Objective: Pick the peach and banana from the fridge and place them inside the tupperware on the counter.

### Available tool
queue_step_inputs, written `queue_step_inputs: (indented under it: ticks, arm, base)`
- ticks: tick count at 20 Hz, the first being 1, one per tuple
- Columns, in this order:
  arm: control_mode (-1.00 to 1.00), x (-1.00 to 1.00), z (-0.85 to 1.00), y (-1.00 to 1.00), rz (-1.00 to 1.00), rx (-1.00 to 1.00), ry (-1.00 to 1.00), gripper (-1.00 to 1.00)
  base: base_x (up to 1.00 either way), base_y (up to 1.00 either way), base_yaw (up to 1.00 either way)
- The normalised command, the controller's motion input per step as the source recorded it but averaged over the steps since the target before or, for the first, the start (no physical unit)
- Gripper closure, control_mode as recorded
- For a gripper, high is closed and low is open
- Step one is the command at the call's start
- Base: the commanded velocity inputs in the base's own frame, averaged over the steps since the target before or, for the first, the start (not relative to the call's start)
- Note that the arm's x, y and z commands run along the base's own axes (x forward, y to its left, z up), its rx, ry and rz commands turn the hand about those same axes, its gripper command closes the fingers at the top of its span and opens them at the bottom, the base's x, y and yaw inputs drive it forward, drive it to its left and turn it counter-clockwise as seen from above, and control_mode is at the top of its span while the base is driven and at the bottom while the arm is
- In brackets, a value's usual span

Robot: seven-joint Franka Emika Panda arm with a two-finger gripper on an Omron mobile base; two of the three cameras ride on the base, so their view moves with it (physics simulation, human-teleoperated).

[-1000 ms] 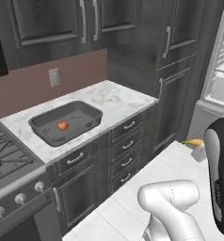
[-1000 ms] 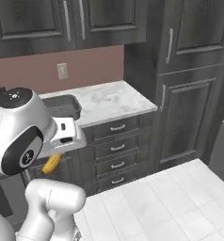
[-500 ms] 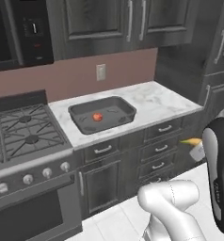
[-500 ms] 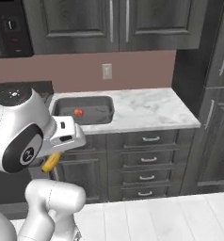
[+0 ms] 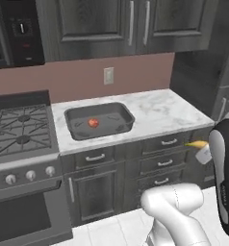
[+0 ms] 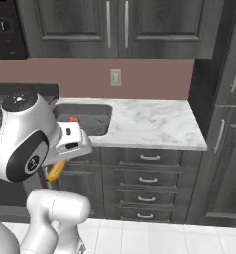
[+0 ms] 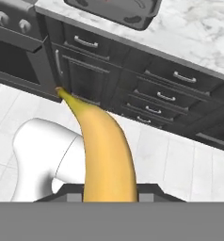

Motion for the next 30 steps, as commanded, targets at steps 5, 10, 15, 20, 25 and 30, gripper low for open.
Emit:
queue_step_inputs:
  ticks: [5, 10, 15, 20, 25, 30]
  arm:
    - [1.0, 0.0, 0.0, 0.0, 0.0, 0.0, 0.0, 1.0]
    - [1.0, 0.0, 0.0, 0.0, 0.0, 0.0, 0.0, 1.0]
    - [1.0, 0.0, 0.0, 0.0, 0.0, 0.0, 0.0, 1.0]
    - [1.0, 0.0, 0.0, 0.0, 0.0, 0.0, 0.0, 1.0]
    - [1.0, 0.0, 0.0, 0.0, 0.0, 0.0, 0.0, 1.0]
    - [1.0, 0.0, 0.0, 0.0, 0.0, 0.0, 0.0, 1.0]
  base:
    - [0.82, 0.05, 0.16]
    - [0.84, 0.47, 0.05]
    - [0.53, 0.34, 0.01]
    - [0.23, 0.38, 0.0]
    - [0.23, 0.24, 0.0]
    - [0.57, 0.19, 0.0]
